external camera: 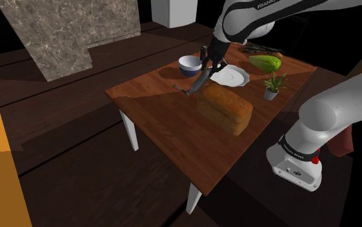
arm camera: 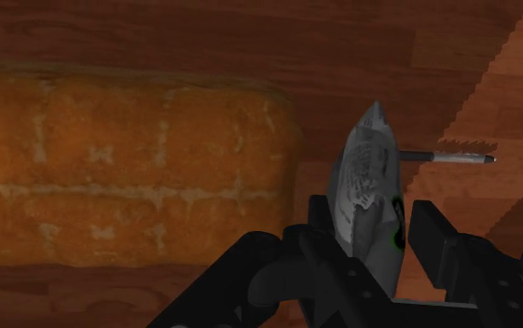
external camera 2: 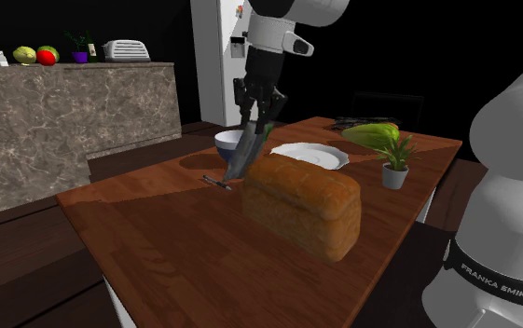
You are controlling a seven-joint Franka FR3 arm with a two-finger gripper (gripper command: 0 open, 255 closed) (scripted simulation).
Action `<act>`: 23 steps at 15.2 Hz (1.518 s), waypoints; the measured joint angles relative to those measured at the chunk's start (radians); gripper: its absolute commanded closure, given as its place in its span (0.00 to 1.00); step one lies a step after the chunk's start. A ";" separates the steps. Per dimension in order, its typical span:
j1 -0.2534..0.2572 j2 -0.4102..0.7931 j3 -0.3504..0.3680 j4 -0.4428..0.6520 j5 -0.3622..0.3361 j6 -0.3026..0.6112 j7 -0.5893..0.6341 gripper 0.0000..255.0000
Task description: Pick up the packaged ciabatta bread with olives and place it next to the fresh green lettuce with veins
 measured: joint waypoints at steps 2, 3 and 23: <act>0.000 -0.016 -0.006 0.014 -0.002 -0.030 0.000 1.00; -0.001 -0.021 -0.008 0.026 -0.004 -0.047 0.002 1.00; -0.011 -0.101 -0.050 0.236 -0.034 -0.336 0.026 1.00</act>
